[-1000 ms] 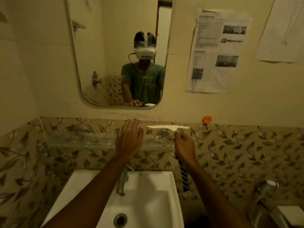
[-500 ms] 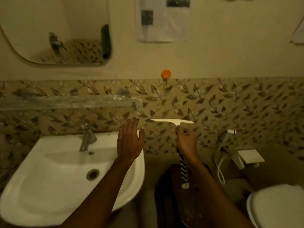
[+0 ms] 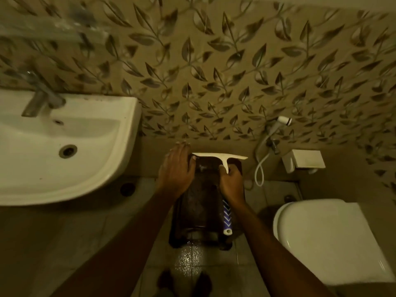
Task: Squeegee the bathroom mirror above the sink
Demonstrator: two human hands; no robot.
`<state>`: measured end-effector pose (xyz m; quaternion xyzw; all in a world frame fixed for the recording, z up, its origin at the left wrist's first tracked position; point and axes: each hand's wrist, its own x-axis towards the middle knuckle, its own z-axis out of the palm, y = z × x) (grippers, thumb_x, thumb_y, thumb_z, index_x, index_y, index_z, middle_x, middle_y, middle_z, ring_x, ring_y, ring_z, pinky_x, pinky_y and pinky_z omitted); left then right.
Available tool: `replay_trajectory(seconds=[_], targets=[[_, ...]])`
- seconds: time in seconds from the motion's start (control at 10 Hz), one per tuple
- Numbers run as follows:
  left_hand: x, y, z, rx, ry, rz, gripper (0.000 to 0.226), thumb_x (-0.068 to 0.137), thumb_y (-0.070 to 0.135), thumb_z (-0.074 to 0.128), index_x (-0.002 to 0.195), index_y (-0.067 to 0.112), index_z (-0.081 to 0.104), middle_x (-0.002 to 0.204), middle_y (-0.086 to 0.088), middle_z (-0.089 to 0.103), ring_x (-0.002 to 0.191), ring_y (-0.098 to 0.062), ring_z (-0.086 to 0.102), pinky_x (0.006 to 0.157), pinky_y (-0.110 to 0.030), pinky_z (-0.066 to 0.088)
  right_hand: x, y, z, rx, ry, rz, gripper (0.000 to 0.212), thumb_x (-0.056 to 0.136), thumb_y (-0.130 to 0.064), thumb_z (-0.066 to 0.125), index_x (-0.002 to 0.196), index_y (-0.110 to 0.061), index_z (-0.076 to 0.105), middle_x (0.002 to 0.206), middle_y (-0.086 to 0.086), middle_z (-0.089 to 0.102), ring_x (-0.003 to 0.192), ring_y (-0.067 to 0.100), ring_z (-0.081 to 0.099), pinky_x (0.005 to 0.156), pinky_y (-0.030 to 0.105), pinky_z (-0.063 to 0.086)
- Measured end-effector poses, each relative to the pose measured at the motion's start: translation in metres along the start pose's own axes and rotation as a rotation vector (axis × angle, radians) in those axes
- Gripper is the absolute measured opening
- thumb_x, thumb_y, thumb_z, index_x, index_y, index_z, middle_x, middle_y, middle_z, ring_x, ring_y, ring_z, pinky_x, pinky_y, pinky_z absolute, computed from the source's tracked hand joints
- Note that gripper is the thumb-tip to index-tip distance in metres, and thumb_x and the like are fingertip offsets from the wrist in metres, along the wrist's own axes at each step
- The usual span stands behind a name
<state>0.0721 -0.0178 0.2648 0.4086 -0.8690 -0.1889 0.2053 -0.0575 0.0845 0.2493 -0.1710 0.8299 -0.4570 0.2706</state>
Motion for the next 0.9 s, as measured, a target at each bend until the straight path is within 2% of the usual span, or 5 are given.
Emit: replay_trajectory(seconds=[0.2, 0.4, 0.5, 0.7, 0.9], targets=[[0.009, -0.021, 0.104, -0.019, -0.139, -0.035, 0.052, 0.098, 0.035, 0.05, 0.142, 0.009, 0.043, 0.151, -0.01, 0.04, 0.144, -0.025, 0.027, 0.115, -0.04, 0.023, 0.075, 0.091, 0.033, -0.097, -0.005, 0.102, 0.034, 0.1, -0.033, 0.048, 0.118, -0.007, 0.061, 0.111, 0.012, 0.067, 0.103, 0.03, 0.063, 0.087, 0.038, 0.051], [0.015, -0.063, 0.2, -0.006, -0.192, -0.082, 0.049, 0.1, 0.028, 0.045, 0.143, 0.007, 0.042, 0.152, -0.01, 0.038, 0.145, -0.024, 0.025, 0.115, -0.038, 0.019, 0.141, 0.166, 0.081, -0.203, -0.017, 0.106, 0.035, 0.102, -0.031, 0.046, 0.117, -0.003, 0.059, 0.11, 0.018, 0.067, 0.102, 0.034, 0.062, 0.077, 0.029, 0.04], [0.014, -0.081, 0.23, -0.021, -0.234, -0.089, 0.049, 0.1, 0.026, 0.046, 0.143, 0.005, 0.041, 0.152, -0.012, 0.038, 0.145, -0.026, 0.026, 0.115, -0.039, 0.02, 0.16, 0.184, 0.098, -0.271, -0.024, 0.087, 0.041, 0.101, -0.034, 0.044, 0.124, -0.001, 0.055, 0.12, 0.021, 0.062, 0.113, 0.037, 0.058, 0.095, 0.04, 0.045], [0.009, -0.091, 0.246, -0.024, -0.258, -0.093, 0.047, 0.099, 0.026, 0.049, 0.141, 0.006, 0.044, 0.149, -0.012, 0.042, 0.142, -0.028, 0.03, 0.114, -0.042, 0.024, 0.163, 0.19, 0.104, -0.279, -0.032, 0.072, 0.046, 0.101, -0.036, 0.046, 0.13, -0.001, 0.05, 0.126, 0.021, 0.06, 0.116, 0.036, 0.056, 0.1, 0.047, 0.044], [0.022, -0.057, 0.196, -0.05, -0.19, -0.049, 0.047, 0.098, 0.026, 0.049, 0.14, 0.005, 0.045, 0.149, -0.012, 0.043, 0.143, -0.027, 0.03, 0.114, -0.042, 0.025, 0.14, 0.134, 0.06, -0.476, 0.072, -0.24, 0.035, 0.1, -0.036, 0.046, 0.113, -0.006, 0.06, 0.115, 0.011, 0.058, 0.107, 0.026, 0.053, 0.087, 0.038, 0.044]])
